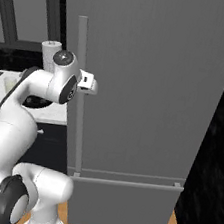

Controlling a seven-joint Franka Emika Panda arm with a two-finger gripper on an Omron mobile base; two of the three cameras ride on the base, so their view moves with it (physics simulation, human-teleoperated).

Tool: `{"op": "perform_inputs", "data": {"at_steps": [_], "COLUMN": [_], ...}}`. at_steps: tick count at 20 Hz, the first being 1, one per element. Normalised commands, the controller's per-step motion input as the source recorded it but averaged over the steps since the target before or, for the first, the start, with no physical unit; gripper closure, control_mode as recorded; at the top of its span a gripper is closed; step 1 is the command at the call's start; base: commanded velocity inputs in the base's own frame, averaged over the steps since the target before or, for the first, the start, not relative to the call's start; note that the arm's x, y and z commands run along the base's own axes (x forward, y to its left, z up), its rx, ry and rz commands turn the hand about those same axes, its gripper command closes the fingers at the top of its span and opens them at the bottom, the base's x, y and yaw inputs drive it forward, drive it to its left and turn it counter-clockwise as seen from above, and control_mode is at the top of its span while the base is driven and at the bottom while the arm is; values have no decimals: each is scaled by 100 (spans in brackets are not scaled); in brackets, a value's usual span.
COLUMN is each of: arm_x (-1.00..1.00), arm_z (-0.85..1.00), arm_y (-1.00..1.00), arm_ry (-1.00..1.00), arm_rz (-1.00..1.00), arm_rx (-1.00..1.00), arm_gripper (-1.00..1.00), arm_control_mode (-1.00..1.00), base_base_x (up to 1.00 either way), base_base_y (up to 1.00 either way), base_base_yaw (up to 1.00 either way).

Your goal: Grab a lemon wedge from the fridge and one ice cube from the ice bowl, and put them in the glass of lemonade.

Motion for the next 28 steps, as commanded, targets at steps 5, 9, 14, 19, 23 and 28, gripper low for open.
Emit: {"op": "perform_inputs", "data": {"at_steps": [5, 9, 14, 19, 23, 28], "arm_x": [60, 59, 58, 41, 40, 0], "arm_z": [-18, -33, -32, -14, -8, 0], "arm_y": [4, 2, 0, 0, 0, -14], "arm_ry": [0, 0, 0, 0, 0, 5], "arm_rz": [0, 0, 0, 3, 5, -7], "arm_rx": [0, 0, 0, 1, 1, 0], "arm_gripper": [-100, -100, -100, -100, 100, 100], "arm_control_mode": [-100, -100, -100, -100, -100, -100], "base_base_x": [0, 0, 0, 0, 0, 0], "base_base_y": [0, 0, 0, 0, 0, 0], "base_base_yaw": [0, 0, 0, 0, 0, 0]}}
